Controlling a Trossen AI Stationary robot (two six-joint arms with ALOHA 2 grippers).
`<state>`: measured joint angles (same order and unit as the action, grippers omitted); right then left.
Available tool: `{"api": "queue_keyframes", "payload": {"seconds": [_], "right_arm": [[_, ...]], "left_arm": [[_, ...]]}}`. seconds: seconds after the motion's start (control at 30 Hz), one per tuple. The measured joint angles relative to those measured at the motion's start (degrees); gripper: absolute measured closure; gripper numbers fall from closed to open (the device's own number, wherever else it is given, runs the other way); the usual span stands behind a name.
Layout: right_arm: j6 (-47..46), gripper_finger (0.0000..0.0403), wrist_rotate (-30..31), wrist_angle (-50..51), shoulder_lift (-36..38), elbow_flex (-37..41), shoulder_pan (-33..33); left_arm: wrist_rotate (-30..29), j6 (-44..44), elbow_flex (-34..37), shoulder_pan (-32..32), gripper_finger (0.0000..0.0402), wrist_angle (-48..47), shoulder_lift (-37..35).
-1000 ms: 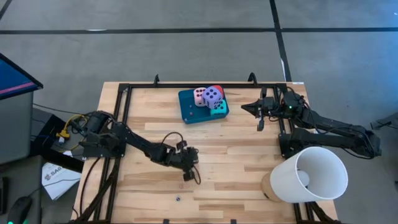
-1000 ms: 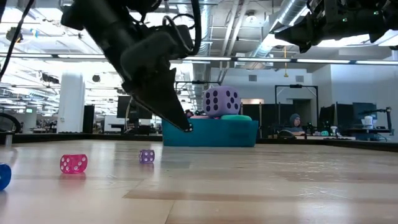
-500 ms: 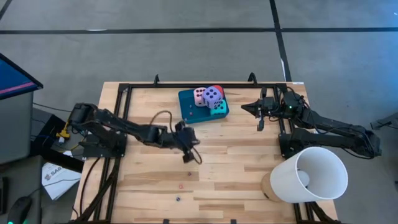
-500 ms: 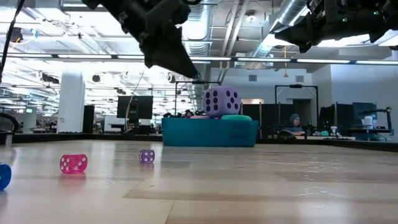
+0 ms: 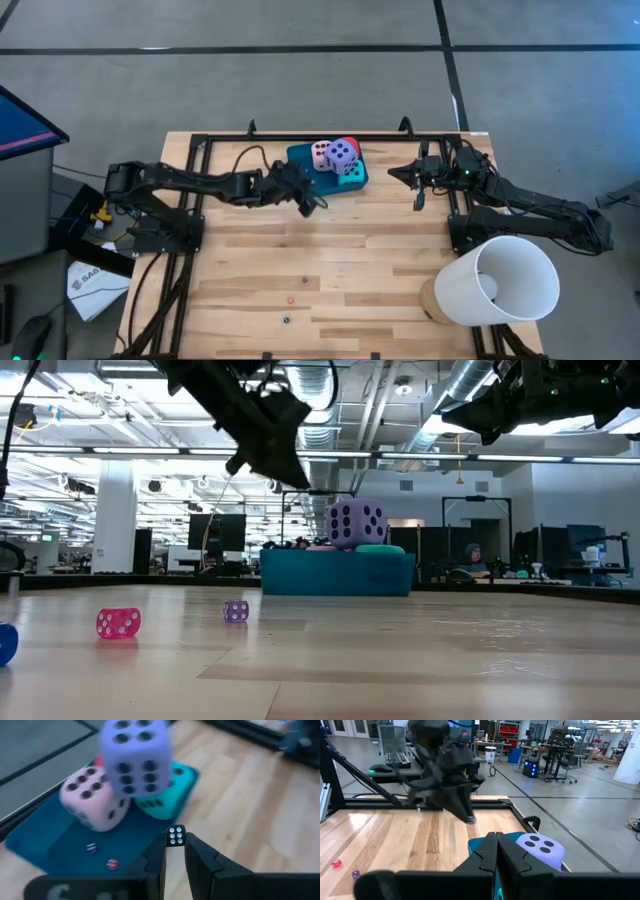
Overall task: Pick & Place Dice
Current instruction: Put the small black dice into the blue bin
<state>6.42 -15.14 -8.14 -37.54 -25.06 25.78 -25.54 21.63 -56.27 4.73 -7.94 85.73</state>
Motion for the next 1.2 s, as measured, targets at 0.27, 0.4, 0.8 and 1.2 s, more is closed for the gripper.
{"api": "queue_keyframes", "payload": {"seconds": [0.27,0.4,0.8,1.2], "right_arm": [[0.1,0.0403,0.0,0.0,0.0,0.0,0.0],[0.1,0.0403,0.0,0.0,0.0,0.0,0.0],[0.1,0.0403,0.0,-0.6,0.0,0.0,0.0],[0.1,0.0403,0.0,-1.4,0.0,0.0,0.0]], "left_arm": [[0.0,1.1,2.9,5.7,0.0357,0.4,0.1],[0.0,1.8,6.0,8.4,0.0356,1.4,0.1],[1.9,1.8,13.0,13.3,0.0359,18.2,0.1],[1.9,3.0,13.1,12.9,0.0361,19.3,2.0]]}}
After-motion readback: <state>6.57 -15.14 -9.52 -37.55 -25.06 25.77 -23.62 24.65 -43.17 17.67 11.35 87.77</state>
